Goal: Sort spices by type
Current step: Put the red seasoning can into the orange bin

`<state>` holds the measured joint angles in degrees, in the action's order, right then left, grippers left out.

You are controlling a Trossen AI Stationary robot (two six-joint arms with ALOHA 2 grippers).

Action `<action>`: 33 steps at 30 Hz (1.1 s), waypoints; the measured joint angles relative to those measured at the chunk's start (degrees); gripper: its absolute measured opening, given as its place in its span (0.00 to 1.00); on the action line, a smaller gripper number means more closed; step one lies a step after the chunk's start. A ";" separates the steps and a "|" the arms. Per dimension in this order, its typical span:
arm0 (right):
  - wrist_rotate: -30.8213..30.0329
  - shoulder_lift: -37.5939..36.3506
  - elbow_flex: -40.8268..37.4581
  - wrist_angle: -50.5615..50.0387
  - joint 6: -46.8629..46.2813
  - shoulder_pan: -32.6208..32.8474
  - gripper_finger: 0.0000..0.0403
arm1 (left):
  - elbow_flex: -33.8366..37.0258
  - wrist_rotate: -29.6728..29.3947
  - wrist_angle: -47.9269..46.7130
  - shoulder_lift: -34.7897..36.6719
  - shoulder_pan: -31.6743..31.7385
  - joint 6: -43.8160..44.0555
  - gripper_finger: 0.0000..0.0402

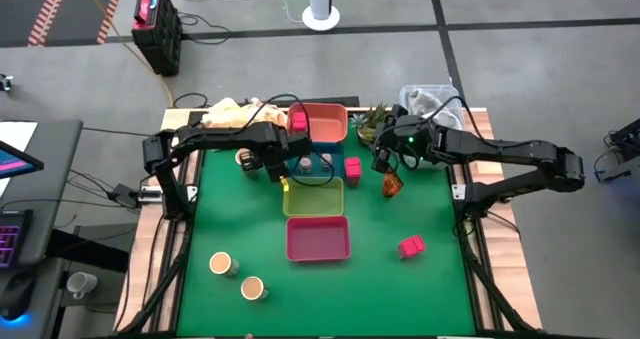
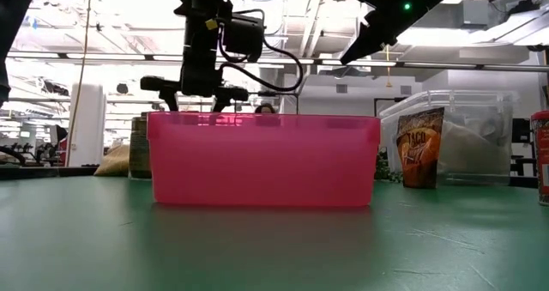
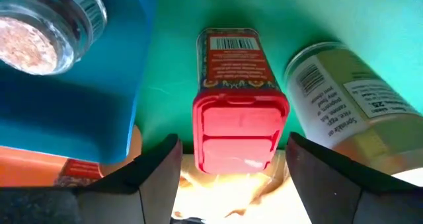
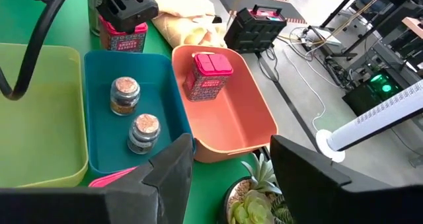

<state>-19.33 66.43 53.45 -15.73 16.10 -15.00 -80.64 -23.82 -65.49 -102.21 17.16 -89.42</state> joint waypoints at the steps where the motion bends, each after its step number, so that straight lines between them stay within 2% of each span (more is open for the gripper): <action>1: 0.00 0.00 0.00 0.00 0.04 0.00 0.58 | 0.00 0.03 0.00 0.00 0.08 -0.25 0.64; 9: 0.00 0.00 0.00 0.00 0.28 0.00 0.58 | 1.44 1.21 0.68 0.00 0.38 -0.82 0.64; 13: 0.00 0.00 0.00 0.00 0.30 0.02 0.58 | 4.08 -0.66 2.59 -0.04 0.35 -0.55 0.64; 20: 0.00 0.00 0.00 0.56 0.33 0.02 0.58 | 4.22 -1.46 4.94 -0.09 0.35 1.75 0.64; 33: 0.00 0.00 0.00 0.92 0.35 0.02 0.58 | 4.22 2.85 6.06 -0.09 4.57 3.44 0.64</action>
<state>-19.33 66.43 53.45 -14.81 16.45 -14.98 -76.42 -20.97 -59.42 -102.30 21.73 -85.99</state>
